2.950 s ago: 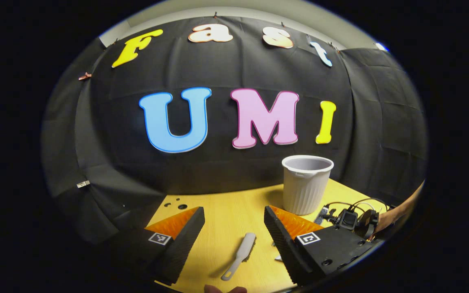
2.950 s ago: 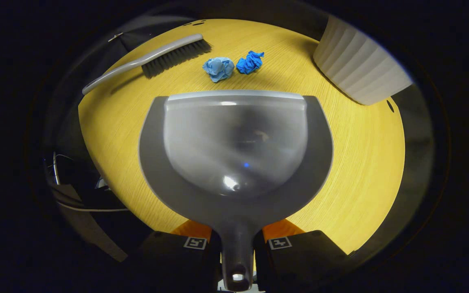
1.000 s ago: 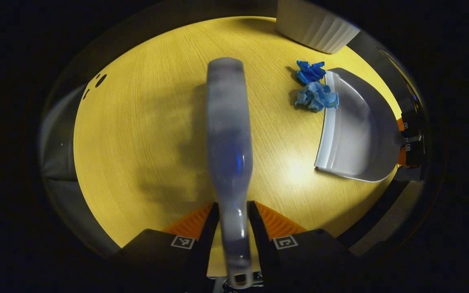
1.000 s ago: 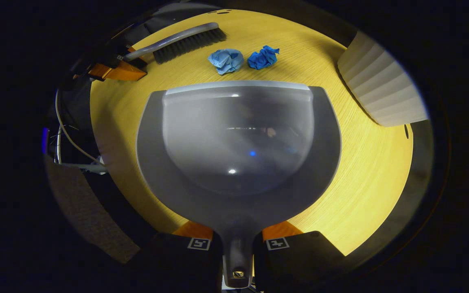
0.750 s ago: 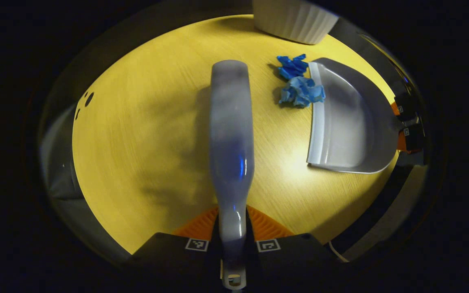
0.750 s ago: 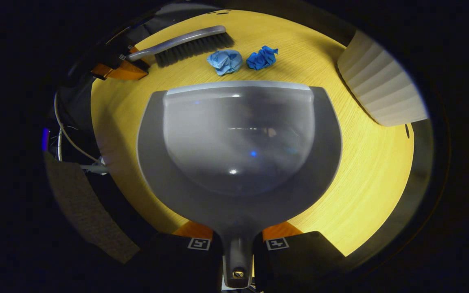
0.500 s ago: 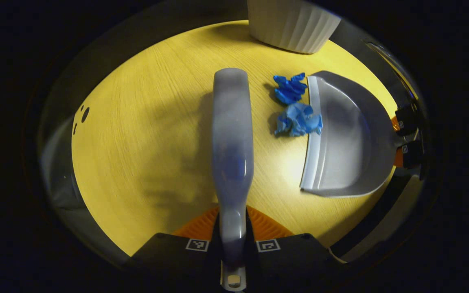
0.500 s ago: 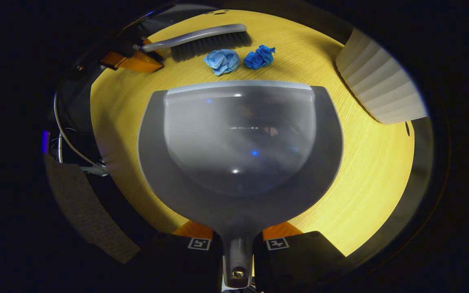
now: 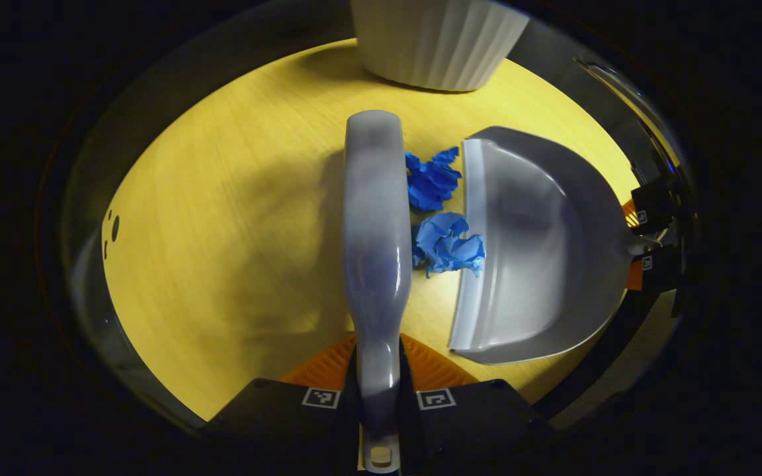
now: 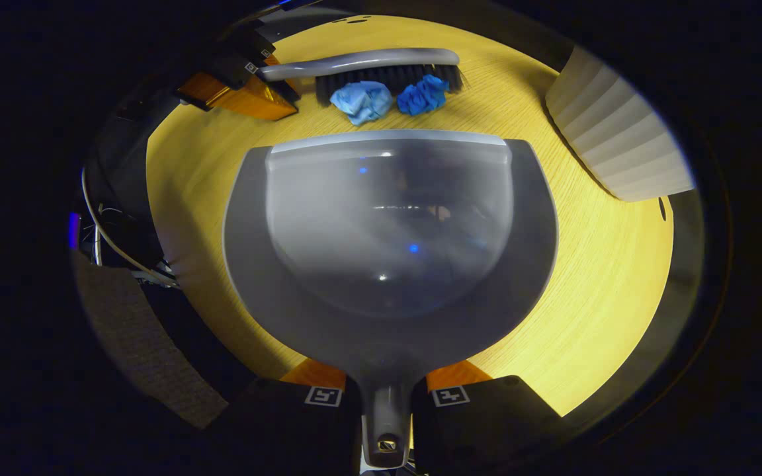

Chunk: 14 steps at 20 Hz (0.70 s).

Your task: Pick up the small broom and dustpan from the desktop, sweep the trash into the dustpan with the broom, and then empty the trash into the garbage bin.

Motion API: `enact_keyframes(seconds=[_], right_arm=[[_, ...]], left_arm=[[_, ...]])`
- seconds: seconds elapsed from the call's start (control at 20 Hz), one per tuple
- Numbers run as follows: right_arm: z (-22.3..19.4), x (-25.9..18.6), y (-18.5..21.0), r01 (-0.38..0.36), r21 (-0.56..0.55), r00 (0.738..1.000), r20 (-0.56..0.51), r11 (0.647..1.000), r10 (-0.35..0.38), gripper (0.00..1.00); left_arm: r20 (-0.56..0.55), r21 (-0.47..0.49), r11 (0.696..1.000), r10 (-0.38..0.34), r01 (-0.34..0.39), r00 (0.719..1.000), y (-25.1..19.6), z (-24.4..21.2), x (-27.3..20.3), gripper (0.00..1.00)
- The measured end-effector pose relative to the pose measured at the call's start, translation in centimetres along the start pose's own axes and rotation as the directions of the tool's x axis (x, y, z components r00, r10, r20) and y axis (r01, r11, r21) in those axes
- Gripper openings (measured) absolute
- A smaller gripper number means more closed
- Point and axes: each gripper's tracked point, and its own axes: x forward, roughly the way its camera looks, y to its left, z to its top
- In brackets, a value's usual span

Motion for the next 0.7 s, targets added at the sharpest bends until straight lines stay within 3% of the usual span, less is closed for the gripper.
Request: enact_keyframes(seconds=[0.15,0.25,0.4,0.7], right_arm=[[-0.2,0.2,0.0,-0.004,0.001,1.000,0.006,1.000,0.004,0.34],[-0.1,0.1,0.0,-0.003,0.002,1.000,0.004,1.000,0.003,0.34],[-0.1,0.1,-0.1,-0.006,-0.005,1.000,0.010,1.000,0.006,0.34],[0.0,0.1,-0.1,-0.001,-0.007,1.000,0.027,1.000,0.001,0.34]], left_arm=[[0.009,0.001,0.995,-0.098,0.098,0.995,-2.9,0.7,-0.3,0.31],[0.024,0.002,0.987,-0.161,0.161,0.987,-3.9,0.3,-0.7,0.28],[0.033,0.034,0.976,-0.215,0.214,0.976,-5.2,0.2,-1.1,0.27],[0.071,-0.006,0.983,-0.183,0.184,0.981,-4.1,-0.2,-1.7,0.28]])
